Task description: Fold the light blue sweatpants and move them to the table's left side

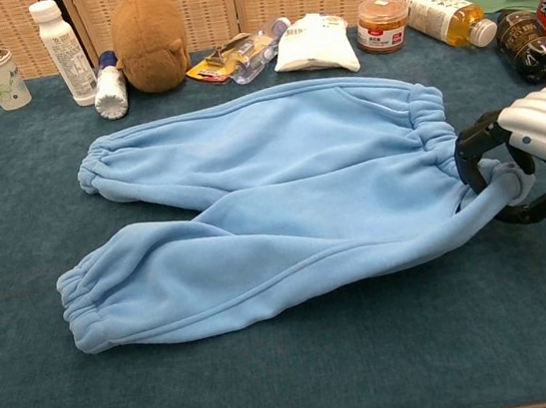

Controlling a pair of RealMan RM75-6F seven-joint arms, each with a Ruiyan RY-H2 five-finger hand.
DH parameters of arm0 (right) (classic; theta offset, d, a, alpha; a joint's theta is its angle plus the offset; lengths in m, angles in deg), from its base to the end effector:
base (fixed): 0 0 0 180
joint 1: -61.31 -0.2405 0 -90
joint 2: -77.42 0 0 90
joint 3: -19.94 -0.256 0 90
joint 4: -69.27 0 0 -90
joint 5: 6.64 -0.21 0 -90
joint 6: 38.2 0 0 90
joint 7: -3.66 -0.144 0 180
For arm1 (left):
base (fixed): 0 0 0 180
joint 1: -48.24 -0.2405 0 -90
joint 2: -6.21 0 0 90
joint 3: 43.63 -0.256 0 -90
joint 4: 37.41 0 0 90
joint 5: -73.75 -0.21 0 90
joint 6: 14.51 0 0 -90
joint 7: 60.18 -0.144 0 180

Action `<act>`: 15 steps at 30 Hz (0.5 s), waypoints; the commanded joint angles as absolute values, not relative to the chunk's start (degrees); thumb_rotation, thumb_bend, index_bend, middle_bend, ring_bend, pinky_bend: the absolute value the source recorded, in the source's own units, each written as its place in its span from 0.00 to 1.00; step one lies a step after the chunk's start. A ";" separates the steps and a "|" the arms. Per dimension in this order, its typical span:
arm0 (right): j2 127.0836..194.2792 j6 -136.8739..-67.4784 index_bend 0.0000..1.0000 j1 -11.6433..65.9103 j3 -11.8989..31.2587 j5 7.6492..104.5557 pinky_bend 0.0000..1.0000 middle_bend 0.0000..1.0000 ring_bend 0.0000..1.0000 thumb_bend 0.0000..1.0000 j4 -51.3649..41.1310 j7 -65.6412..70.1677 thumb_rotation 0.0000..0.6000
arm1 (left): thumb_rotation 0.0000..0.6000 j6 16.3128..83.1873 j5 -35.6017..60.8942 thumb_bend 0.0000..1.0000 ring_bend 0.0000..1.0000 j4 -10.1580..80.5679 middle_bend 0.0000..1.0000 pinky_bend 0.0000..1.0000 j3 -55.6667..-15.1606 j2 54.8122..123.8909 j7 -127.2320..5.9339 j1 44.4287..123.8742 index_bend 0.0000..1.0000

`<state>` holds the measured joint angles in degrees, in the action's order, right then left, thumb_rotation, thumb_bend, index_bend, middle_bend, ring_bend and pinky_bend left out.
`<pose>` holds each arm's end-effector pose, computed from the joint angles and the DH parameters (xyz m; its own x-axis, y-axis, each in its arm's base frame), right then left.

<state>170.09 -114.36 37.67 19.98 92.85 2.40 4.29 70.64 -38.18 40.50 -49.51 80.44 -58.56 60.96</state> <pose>-0.2375 -0.2543 -0.0086 0.4482 -0.0600 0.8919 -0.7754 -0.5225 0.3545 -0.2747 0.1737 0.0766 0.4963 0.0809 0.8644 0.7385 -0.5627 -0.3714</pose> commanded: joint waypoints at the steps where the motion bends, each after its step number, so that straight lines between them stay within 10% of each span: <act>1: 170.04 -114.21 0.62 37.64 20.03 92.64 0.62 0.48 0.41 0.42 2.00 4.65 1.00 | 1.00 69.76 -38.77 0.02 0.14 39.26 0.01 0.38 -49.19 82.24 -59.48 62.26 0.00; 6: 169.88 -113.75 0.62 37.52 20.03 91.87 0.62 0.48 0.41 0.42 0.55 4.44 1.00 | 1.00 68.03 -38.94 0.02 0.13 37.12 0.01 0.33 -48.90 85.15 -60.86 63.95 0.00; 10: 170.10 -113.80 0.62 37.71 19.99 91.22 0.62 0.48 0.41 0.42 0.40 4.03 1.00 | 1.00 68.21 -39.45 0.02 0.01 35.79 0.00 0.03 -49.01 87.67 -62.27 64.32 0.00; 15: 170.26 -113.78 0.62 37.73 20.17 90.93 0.62 0.48 0.41 0.42 0.22 3.95 1.00 | 1.00 67.56 -40.29 0.02 0.00 34.96 0.00 0.00 -50.20 89.94 -64.27 64.65 0.00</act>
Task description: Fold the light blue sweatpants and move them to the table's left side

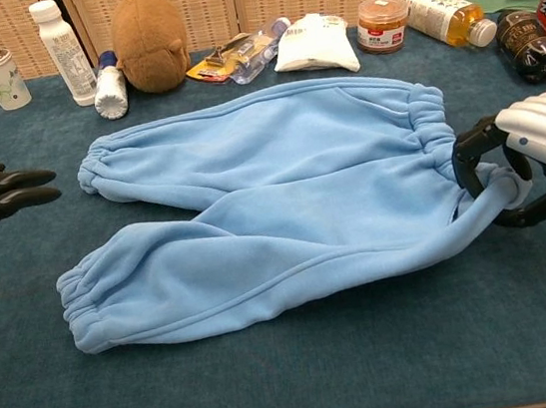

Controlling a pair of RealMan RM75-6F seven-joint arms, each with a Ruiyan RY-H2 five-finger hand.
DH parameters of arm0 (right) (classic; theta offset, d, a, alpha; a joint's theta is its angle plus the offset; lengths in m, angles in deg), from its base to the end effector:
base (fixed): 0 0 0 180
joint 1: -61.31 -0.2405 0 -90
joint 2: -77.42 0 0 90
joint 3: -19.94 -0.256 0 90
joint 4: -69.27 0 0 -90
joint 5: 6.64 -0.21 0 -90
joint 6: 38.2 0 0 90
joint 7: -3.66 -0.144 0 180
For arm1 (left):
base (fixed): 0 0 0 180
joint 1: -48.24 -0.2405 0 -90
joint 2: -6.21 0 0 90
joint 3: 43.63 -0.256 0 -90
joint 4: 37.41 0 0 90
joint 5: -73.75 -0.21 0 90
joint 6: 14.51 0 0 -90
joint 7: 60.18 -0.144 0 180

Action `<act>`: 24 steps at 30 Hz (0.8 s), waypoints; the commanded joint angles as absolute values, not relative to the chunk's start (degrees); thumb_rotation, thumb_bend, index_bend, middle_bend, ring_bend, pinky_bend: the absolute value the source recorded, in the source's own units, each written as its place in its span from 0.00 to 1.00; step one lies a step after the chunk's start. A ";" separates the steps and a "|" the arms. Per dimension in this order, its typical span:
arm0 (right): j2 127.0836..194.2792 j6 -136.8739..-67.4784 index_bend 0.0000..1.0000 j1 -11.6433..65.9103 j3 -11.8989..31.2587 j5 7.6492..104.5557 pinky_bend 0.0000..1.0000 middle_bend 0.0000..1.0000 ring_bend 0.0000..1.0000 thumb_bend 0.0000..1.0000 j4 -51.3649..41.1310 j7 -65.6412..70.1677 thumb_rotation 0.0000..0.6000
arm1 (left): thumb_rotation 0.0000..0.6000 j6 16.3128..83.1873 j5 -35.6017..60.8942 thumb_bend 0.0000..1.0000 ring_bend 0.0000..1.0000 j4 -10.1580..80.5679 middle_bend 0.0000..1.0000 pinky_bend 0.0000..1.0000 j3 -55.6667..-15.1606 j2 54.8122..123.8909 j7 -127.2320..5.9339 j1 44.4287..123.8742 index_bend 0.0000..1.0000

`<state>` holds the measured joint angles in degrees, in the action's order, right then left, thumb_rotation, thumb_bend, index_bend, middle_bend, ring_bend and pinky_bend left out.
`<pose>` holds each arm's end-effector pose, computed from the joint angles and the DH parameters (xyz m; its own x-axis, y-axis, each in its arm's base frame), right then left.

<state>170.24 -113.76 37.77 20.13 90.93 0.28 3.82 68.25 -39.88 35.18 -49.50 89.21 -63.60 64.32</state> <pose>-0.2339 -0.2518 -0.0119 0.4080 -0.0947 0.9081 -0.8091 -0.4982 0.3115 -0.2567 0.1845 0.0282 0.5346 0.0377 0.8443 0.6577 -0.6460 -0.3876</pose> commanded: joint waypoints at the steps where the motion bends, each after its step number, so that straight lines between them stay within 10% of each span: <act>1: 170.26 -113.78 0.62 37.71 20.18 90.92 0.62 0.48 0.41 0.42 0.16 3.99 1.00 | 1.00 67.33 -40.46 0.02 0.00 34.94 0.00 0.00 -50.39 90.19 -64.58 64.79 0.00; 24: 170.52 -113.76 0.62 38.34 20.11 88.74 0.62 0.49 0.41 0.42 0.42 3.36 1.00 | 1.00 64.08 -38.61 0.02 0.00 29.92 0.00 0.00 -49.82 101.45 -69.05 67.73 0.00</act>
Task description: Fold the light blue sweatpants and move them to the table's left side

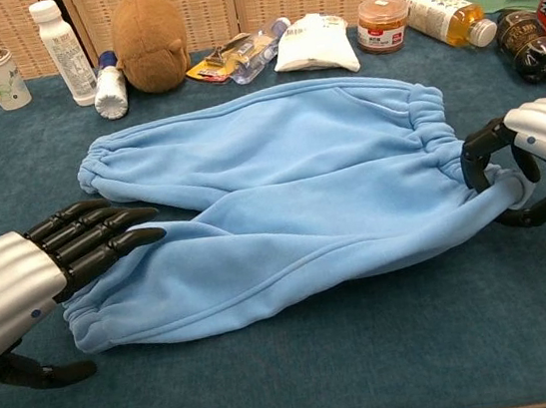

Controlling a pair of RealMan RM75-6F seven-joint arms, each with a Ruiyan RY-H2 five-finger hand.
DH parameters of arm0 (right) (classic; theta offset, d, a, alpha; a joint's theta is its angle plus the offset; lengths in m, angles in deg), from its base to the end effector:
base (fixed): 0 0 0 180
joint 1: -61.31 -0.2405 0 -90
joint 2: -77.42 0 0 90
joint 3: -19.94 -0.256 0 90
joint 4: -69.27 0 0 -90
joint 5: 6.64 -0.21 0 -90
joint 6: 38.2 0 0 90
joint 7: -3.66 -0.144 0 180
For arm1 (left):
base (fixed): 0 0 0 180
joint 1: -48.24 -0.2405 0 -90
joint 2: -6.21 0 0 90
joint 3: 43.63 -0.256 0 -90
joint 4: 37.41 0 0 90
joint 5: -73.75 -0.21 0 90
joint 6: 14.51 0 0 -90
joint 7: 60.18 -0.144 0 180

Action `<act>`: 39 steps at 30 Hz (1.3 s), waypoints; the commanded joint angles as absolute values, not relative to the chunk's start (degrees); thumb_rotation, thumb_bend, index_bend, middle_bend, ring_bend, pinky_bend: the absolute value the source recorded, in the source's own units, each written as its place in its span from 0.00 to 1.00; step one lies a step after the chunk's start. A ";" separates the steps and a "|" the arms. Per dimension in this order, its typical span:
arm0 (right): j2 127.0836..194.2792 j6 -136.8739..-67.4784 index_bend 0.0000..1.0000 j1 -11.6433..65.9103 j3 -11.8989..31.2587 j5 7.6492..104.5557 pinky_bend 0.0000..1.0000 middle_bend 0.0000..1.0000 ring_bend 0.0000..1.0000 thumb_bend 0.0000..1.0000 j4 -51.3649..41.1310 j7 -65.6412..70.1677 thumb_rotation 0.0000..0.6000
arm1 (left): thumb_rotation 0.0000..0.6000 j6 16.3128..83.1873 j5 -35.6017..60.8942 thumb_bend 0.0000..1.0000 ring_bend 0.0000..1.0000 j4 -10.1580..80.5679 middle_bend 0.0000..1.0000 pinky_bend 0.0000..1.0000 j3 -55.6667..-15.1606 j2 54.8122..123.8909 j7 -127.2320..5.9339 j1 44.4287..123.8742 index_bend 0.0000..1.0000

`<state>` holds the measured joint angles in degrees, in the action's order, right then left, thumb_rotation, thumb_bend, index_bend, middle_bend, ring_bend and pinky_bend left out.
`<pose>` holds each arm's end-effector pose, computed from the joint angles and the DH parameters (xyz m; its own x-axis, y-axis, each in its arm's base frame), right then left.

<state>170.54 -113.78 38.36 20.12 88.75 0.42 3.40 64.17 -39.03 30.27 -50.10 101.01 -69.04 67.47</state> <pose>-0.2401 -0.2517 -0.0117 0.3905 -0.1074 0.9143 -0.8365 -0.4562 0.3037 -0.2247 0.1866 -0.0377 0.5415 0.0336 0.8400 0.6107 -0.7024 -0.3656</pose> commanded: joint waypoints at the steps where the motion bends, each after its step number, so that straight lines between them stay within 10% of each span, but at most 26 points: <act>1: 170.51 -113.80 0.62 38.31 20.09 88.73 0.62 0.49 0.41 0.42 0.39 3.29 1.00 | 1.00 63.88 -38.33 0.02 0.00 29.69 0.00 0.00 -49.74 101.69 -69.19 67.88 0.00; 7: 170.50 -113.96 0.63 38.26 20.02 88.67 0.62 0.49 0.41 0.42 0.30 3.20 1.00 | 1.00 61.85 -36.56 0.05 0.00 29.37 0.00 0.00 -49.50 102.38 -70.91 68.47 0.00; 14: 170.39 -114.08 0.63 38.30 20.10 88.60 0.62 0.49 0.41 0.42 0.22 2.97 1.00 | 1.00 61.47 -35.45 0.43 0.11 29.04 0.14 0.11 -49.38 102.99 -71.30 69.05 0.27; 39: 169.79 -113.49 0.63 37.96 19.97 87.96 0.62 0.49 0.42 0.42 -0.19 1.87 1.00 | 1.00 70.99 -34.26 0.61 0.56 21.56 0.61 0.51 -47.45 105.96 -61.79 70.27 0.80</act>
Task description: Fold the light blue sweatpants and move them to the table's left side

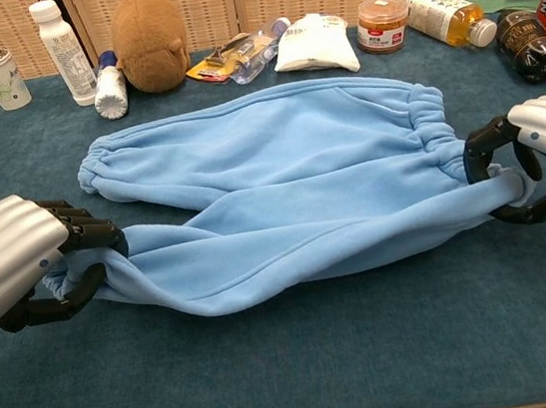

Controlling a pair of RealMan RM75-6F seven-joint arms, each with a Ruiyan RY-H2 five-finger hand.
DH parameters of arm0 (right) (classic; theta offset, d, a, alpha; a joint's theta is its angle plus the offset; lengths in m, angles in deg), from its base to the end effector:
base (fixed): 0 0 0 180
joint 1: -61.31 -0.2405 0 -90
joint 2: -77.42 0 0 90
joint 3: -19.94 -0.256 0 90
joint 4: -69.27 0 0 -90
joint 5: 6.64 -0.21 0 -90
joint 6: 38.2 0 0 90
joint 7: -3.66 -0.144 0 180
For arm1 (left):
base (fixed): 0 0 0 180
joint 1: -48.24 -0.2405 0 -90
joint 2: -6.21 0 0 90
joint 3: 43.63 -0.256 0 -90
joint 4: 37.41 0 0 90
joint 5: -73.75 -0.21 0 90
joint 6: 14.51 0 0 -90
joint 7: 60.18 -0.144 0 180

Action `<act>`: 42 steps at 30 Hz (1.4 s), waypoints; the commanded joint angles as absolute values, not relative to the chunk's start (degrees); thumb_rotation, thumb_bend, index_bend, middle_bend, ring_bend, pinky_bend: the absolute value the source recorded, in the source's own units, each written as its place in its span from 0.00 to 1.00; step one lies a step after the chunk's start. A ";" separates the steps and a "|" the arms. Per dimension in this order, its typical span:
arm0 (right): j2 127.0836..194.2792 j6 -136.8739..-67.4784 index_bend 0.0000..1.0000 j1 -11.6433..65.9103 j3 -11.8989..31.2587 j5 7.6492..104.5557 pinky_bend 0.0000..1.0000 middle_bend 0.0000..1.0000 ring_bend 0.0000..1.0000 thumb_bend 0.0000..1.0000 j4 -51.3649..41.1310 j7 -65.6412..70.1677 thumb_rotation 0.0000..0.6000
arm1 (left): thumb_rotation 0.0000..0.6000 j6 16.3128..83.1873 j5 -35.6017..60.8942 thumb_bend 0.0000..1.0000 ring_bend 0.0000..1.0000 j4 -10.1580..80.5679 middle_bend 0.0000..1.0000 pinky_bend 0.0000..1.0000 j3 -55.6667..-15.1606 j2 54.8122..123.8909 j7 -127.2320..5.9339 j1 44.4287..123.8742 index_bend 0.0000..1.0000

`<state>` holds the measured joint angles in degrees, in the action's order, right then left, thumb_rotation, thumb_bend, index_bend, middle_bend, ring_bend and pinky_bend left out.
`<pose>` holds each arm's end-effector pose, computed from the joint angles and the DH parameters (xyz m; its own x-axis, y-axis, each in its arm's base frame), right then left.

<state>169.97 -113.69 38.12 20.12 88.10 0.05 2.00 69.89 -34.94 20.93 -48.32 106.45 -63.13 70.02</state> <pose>-0.2414 -0.2537 -0.0087 0.3715 -0.1181 0.9209 -0.8482 -0.4465 0.2849 -0.2248 0.2166 -0.0406 0.4601 -0.0317 0.8873 0.6579 -0.6589 -0.3647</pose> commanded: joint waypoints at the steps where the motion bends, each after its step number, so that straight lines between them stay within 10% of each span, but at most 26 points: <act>1: 169.56 -113.27 0.63 37.80 19.81 87.82 0.62 0.49 0.42 0.42 -0.51 1.77 1.00 | 1.00 71.44 -33.69 0.61 0.56 22.28 0.61 0.51 -46.81 105.46 -60.98 70.43 0.81; 23: 162.51 -97.57 0.63 27.03 7.15 73.43 0.62 0.50 0.42 0.43 -10.43 6.57 1.00 | 1.00 59.61 -13.75 0.61 0.58 39.64 0.66 0.37 -33.05 95.61 -64.07 76.60 0.87; 42: 171.07 -83.52 0.63 14.84 2.09 59.85 0.62 0.50 0.42 0.44 5.12 15.12 1.00 | 1.00 49.64 0.34 0.61 0.57 31.32 0.66 0.28 -26.23 102.63 -69.74 83.65 0.87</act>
